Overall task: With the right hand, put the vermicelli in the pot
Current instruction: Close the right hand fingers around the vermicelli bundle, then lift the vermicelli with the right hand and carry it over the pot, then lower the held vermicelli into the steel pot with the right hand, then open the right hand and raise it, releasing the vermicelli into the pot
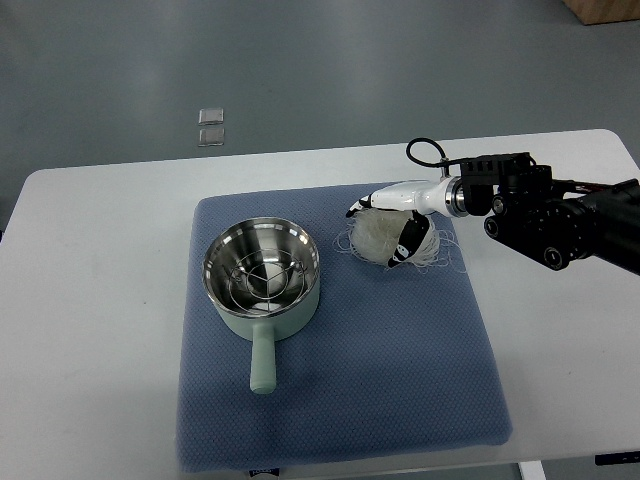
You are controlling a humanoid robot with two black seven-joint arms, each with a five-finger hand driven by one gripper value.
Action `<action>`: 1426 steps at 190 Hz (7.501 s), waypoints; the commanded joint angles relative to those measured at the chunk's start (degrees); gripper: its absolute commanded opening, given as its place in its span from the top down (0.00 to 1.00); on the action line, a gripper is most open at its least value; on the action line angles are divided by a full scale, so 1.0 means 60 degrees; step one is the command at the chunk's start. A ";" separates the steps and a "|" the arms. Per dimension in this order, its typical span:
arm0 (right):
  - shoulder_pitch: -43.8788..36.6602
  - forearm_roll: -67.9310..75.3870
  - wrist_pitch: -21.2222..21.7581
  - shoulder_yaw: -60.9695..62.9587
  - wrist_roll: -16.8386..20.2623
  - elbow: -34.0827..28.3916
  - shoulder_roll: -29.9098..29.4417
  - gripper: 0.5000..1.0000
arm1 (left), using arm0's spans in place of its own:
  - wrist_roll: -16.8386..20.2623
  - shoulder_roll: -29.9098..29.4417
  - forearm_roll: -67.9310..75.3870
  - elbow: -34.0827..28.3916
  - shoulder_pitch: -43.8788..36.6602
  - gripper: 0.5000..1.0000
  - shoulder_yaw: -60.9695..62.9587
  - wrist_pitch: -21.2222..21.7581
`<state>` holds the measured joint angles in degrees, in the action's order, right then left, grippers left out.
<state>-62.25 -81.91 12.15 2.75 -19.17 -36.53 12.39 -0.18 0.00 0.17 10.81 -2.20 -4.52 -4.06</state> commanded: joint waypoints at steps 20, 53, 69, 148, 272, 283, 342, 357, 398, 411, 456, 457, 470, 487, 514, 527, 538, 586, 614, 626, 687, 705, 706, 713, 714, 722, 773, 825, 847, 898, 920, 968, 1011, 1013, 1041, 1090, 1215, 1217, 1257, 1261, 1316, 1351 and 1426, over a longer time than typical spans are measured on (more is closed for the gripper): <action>-0.0025 -0.0001 -0.0077 -0.0033 -0.0012 0.0010 0.0001 0.81 | 0.0000 0.0000 0.0000 0.0001 0.0000 0.00 0.0006 0.0003; -0.0098 -0.0001 -0.0092 -0.0296 -0.0027 -0.0005 0.0016 1.00 | 0.0000 0.0000 0.0000 0.0001 0.0000 0.00 0.0006 0.0003; -0.0157 -0.0001 -0.0165 -0.0472 -0.0027 -0.0005 0.0016 1.00 | 0.0000 0.0000 0.0000 0.0001 0.0000 0.00 -0.0009 0.0003; -0.0596 -0.0001 -0.0062 -0.0487 -0.0056 -0.0063 0.0016 1.00 | 0.0000 0.0000 0.0000 0.0001 0.0000 0.00 0.0006 -0.0011; -0.1987 0.0087 0.0201 -0.0458 -0.0290 -0.0151 0.0060 1.00 | 0.0000 0.0000 0.0000 0.0001 0.0000 0.00 -0.0008 -0.0011; -0.2207 0.0087 0.0275 -0.0458 -0.0408 -0.0151 0.0074 1.00 | 0.0000 0.0000 0.0000 0.0001 0.0000 0.00 0.0006 0.0003; -0.3672 0.0175 0.0919 -0.0428 -0.0877 -0.0883 0.0177 1.00 | 0.0000 0.0000 0.0000 0.0001 0.0000 0.00 -0.0008 0.0003; -0.4009 0.0175 0.1036 -0.0414 -0.0906 -0.1177 0.0162 1.00 | 0.0000 0.0000 0.0000 0.0001 0.0000 0.00 -0.0009 0.0003; -0.4829 0.0205 0.1285 -0.0399 -0.1184 -0.1894 -0.0072 1.00 | 0.0000 0.0000 0.0000 0.0001 0.0000 0.00 -0.0009 0.0003; -0.4990 0.0205 0.1373 -0.0399 -0.1214 -0.2026 -0.0306 1.00 | 0.0000 0.0000 0.0000 0.0001 0.0000 0.00 0.0006 0.0003; -0.5533 0.0219 0.1417 -0.0399 -0.1214 -0.2173 -0.0863 1.00 | 0.0000 0.0000 0.0000 0.0001 0.0000 0.00 0.0006 0.0003; -0.5547 0.0219 0.1417 -0.0399 -0.1214 -0.2173 -0.0907 1.00 | 0.0000 0.0000 0.0000 0.0001 0.0000 0.00 0.0006 -0.0011; -0.5664 0.0219 0.1432 -0.0414 -0.1214 -0.2173 -0.1141 1.00 | 0.0000 0.0000 0.0000 0.0001 0.0000 0.00 0.0006 -0.0011; -0.5723 0.0219 0.1476 -0.0414 -0.1228 -0.2187 -0.1215 1.00 | 0.0000 0.0000 0.0000 0.0001 0.0000 0.00 0.0006 0.0003; -0.5767 0.0219 0.1490 -0.0428 -0.1228 -0.2187 -0.1537 1.00 | 0.0000 0.0000 0.0000 0.0001 0.0000 0.00 0.0006 -0.0011; -0.5752 0.0219 0.1490 -0.0428 -0.1228 -0.2217 -0.1595 1.00 | 0.0000 0.0000 0.0000 0.0001 0.0000 0.00 0.0006 0.0003; -0.5723 0.0219 0.1476 -0.0428 -0.1228 -0.2260 -0.1639 1.00 | 0.0000 0.0000 0.0000 0.0001 0.0000 0.00 0.0006 -0.0011; -0.5547 0.0190 0.1476 -0.0443 -0.1228 -0.2305 -0.1742 1.00 | 0.0000 0.0000 0.0000 0.0001 0.0000 0.00 -0.0009 0.0003; -0.5093 0.0131 0.1476 -0.0458 -0.1199 -0.2290 -0.1874 1.00 | 0.0000 0.0000 0.0000 0.0001 0.0000 0.00 0.0006 -0.0011; -0.4932 0.0073 0.1476 -0.0472 -0.1170 -0.2275 -0.2035 1.00 | 0.0000 0.0000 0.0000 0.0001 0.0000 0.00 -0.0009 -0.0011; -0.4126 -0.0059 0.1329 -0.0868 -0.1111 -0.2041 -0.2064 1.00 | 0.0000 0.0000 0.0000 0.0001 0.0000 0.00 0.0006 0.0003; -0.3848 -0.0059 0.1256 -0.1117 -0.1111 -0.1982 -0.2064 1.00 | 0.0000 0.0000 0.0000 0.0001 0.0000 0.00 0.0006 0.0003; -0.3848 -0.0059 0.1256 -0.1117 -0.1111 -0.1982 -0.2064 1.00 | 0.0000 0.0000 0.0000 0.0001 0.0000 0.00 0.0006 0.0003; -0.3746 -0.0059 0.1212 -0.1175 -0.1111 -0.1938 -0.2064 1.00 | 0.0000 0.0000 0.0000 0.0001 0.0000 0.00 0.0006 0.0003; -0.3745 -0.0059 0.1212 -0.1175 -0.1111 -0.1938 -0.2064 1.00 | 0.0000 0.0000 0.0000 0.0001 0.0000 0.00 0.0006 0.0003; -0.3672 -0.0059 0.1168 -0.1205 -0.1111 -0.1909 -0.2064 1.00 | 0.0000 0.0000 0.0000 0.0001 0.0000 0.00 0.0006 -0.0011; -0.3204 -0.0059 0.1139 -0.1351 -0.1096 -0.1587 -0.2064 1.00 | 0.0000 0.0000 0.0000 0.0001 0.0000 0.00 -0.0008 -0.0011; -0.2910 0.0102 0.0934 -0.1263 -0.0964 -0.1382 -0.2064 0.66 | 0.0000 0.0000 0.0000 0.0001 0.0000 0.00 0.0006 0.0003; -0.2881 0.0131 0.0465 -0.1293 -0.0965 -0.1338 -0.2064 0.16 | 0.0000 0.0000 0.0000 0.0001 0.0000 0.00 0.0006 0.0003; -0.2764 0.0175 0.0245 -0.1234 -0.0994 -0.1206 -0.2064 0.15 | 0.0000 0.0000 0.0000 0.0001 0.0000 0.00 0.0006 0.0003; -0.2808 0.0483 0.0377 -0.1190 -0.1096 -0.1250 -0.2064 0.14 | 0.0000 0.0000 0.0000 0.0001 0.0000 0.00 0.0006 0.0003; -0.2910 0.3250 0.2295 -0.0517 -0.0950 -0.1279 -0.2064 0.13 | 0.0000 0.0000 0.0000 0.0001 0.0000 0.00 0.0006 0.0003; -0.2881 0.5668 0.3808 0.0055 0.0280 -0.1265 -0.1522 0.13 | 0.0000 0.0000 0.0000 0.0001 0.0000 0.00 0.0006 0.0003; -0.2881 0.5756 0.3808 0.0055 0.0354 -0.1265 -0.1508 0.13 | 0.0000 0.0000 0.0000 0.0001 0.0000 0.00 0.0006 0.0003; -0.2823 0.6269 0.3808 0.0070 0.0735 -0.1221 -0.1420 0.13 | 0.0000 0.0000 0.0000 0.0001 0.0000 0.00 -0.0008 0.0003; -0.2852 0.6211 0.3808 0.0040 0.0735 -0.1221 -0.1010 0.13 | 0.0000 0.0000 0.0000 0.0001 0.0000 0.00 -0.0008 0.0003; -0.3819 0.7104 0.3808 0.0055 0.1482 -0.1294 -0.0057 0.13 | 0.0000 0.0000 0.0000 0.0001 0.0000 0.00 0.0006 0.0003; -0.3833 0.7104 0.3808 0.0055 0.1482 -0.1294 -0.0043 0.13 | 0.0000 0.0000 0.0000 0.0001 0.0000 0.00 0.0006 0.0003; -0.4229 0.7046 0.3808 0.0055 0.1467 -0.1338 0.0294 0.13 | 0.0000 0.0000 0.0000 0.0001 0.0000 0.00 0.0006 0.0003; -0.4258 0.7060 0.3808 0.0055 0.1467 -0.1352 0.0309 0.13 | 0.0000 0.0000 0.0000 0.0001 0.0000 0.00 -0.0009 0.0003; -0.4258 0.7060 0.3808 0.0040 0.1467 -0.3140 0.1144 0.13 | 0.0000 0.0000 0.0000 0.0001 0.0000 0.00 0.0006 0.0003; -0.4024 0.7060 0.3808 0.0040 0.1467 -0.3330 0.1115 0.13 | 0.0000 0.0000 0.0000 0.0001 0.0000 0.00 0.0006 0.0003; -0.3423 0.5830 0.3808 -0.0179 0.1496 -0.3418 0.0763 0.13 | 0.0000 0.0000 0.0000 0.0001 0.0000 0.00 -0.0009 0.0003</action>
<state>-83.24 -45.24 35.00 1.72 -10.26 -57.04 17.15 -0.18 0.00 0.18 10.81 -2.20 -4.49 -4.08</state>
